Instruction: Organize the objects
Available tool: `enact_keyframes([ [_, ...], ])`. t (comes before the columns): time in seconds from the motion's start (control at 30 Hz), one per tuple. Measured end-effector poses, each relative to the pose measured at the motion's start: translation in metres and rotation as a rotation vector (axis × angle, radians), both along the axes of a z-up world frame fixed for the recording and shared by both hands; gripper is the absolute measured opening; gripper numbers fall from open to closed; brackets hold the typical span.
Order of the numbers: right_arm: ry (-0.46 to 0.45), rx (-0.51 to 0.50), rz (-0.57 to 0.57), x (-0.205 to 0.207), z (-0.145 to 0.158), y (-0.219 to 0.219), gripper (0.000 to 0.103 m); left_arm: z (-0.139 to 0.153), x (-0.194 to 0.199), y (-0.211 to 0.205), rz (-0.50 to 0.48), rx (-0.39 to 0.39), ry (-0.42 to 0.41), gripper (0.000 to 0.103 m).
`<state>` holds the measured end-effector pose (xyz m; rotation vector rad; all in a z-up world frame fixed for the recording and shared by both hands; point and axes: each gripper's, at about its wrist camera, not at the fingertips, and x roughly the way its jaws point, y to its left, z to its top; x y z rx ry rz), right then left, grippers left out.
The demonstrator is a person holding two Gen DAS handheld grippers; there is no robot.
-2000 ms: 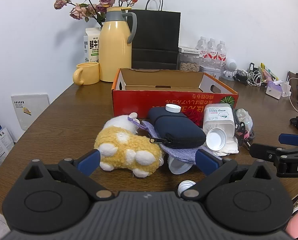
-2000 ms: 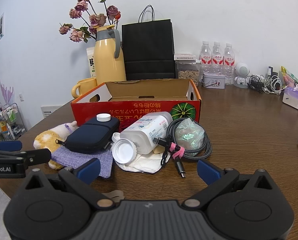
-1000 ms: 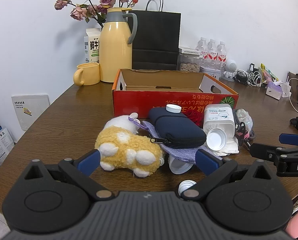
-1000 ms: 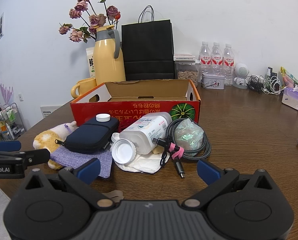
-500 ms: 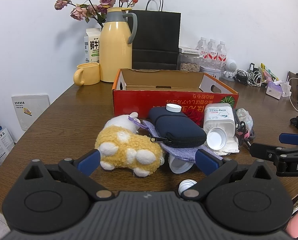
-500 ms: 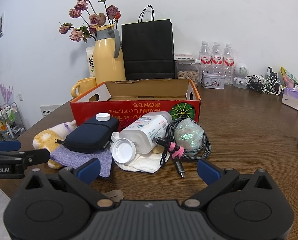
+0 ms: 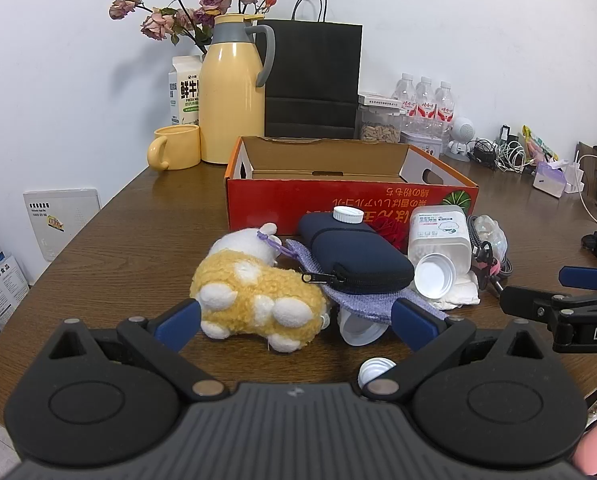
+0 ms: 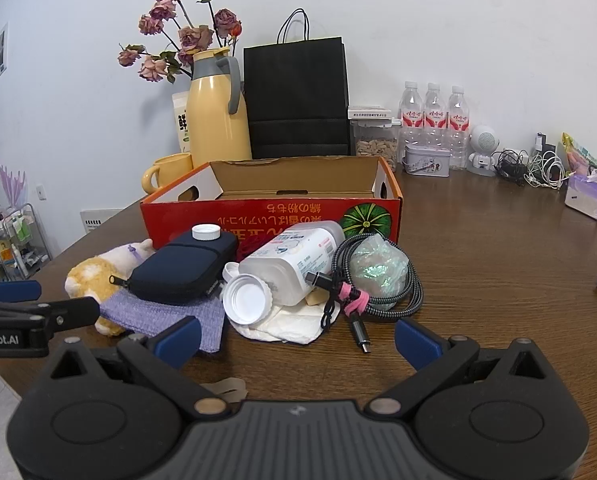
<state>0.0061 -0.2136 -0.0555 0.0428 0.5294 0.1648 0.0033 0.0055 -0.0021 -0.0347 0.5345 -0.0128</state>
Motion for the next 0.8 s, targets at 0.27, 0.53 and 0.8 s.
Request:
enact_keyframes([
  [0.27,0.001,-0.004,-0.007,0.003,-0.005,-0.003,0.103,-0.001,0.002,0.008,0.012,0.002,-0.014,0.103],
  [0.53,0.013,-0.015,-0.025,0.017,-0.01,-0.008,0.103,-0.001,0.022,0.032,0.082,-0.03,-0.002,0.103],
  [0.8,0.033,-0.038,-0.043,0.038,-0.018,-0.015,0.103,-0.005,0.048,0.053,0.132,-0.039,0.025,0.103],
])
